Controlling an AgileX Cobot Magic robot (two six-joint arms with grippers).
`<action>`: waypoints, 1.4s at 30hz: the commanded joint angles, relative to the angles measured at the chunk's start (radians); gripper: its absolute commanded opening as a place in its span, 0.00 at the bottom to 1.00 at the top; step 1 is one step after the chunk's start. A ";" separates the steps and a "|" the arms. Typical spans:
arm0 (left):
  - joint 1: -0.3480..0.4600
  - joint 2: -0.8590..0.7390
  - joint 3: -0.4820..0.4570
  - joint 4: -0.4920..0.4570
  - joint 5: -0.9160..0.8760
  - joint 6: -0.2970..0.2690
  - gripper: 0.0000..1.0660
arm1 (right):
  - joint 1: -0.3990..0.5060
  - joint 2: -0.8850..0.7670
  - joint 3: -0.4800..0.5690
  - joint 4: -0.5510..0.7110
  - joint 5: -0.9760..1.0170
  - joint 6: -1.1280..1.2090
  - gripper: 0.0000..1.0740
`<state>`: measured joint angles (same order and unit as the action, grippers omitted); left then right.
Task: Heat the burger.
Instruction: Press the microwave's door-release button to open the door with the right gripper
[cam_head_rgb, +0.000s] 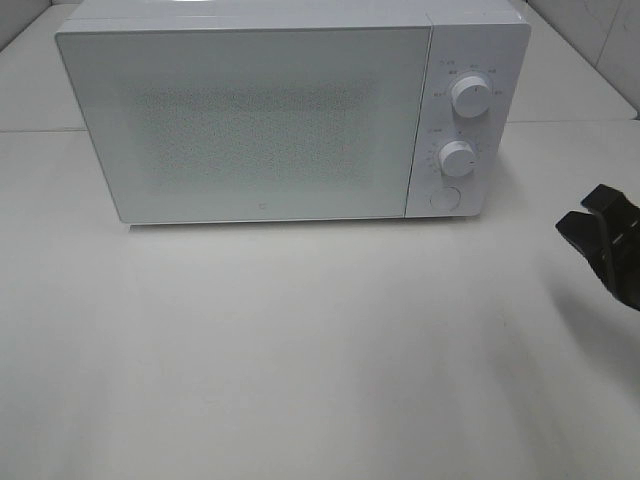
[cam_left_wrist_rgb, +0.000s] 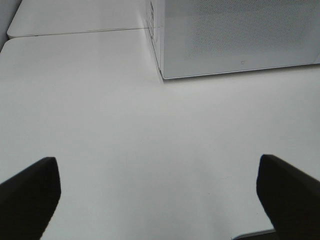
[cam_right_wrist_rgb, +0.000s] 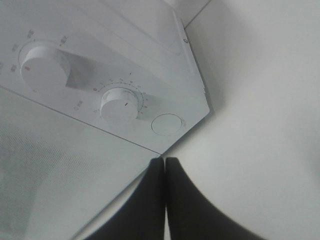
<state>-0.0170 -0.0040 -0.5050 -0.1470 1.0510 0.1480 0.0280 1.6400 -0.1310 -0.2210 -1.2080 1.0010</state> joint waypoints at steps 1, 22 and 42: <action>-0.004 -0.017 0.002 -0.006 -0.012 -0.006 0.96 | 0.097 0.013 -0.004 0.137 -0.099 0.135 0.00; -0.004 -0.017 0.002 -0.006 -0.012 -0.006 0.96 | 0.335 0.390 -0.359 0.391 -0.007 0.509 0.00; -0.004 -0.017 0.002 -0.006 -0.012 -0.006 0.96 | 0.334 0.467 -0.532 0.456 0.172 0.484 0.00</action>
<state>-0.0170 -0.0040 -0.5050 -0.1470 1.0510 0.1480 0.3600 2.1030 -0.6450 0.2320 -1.0520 1.4970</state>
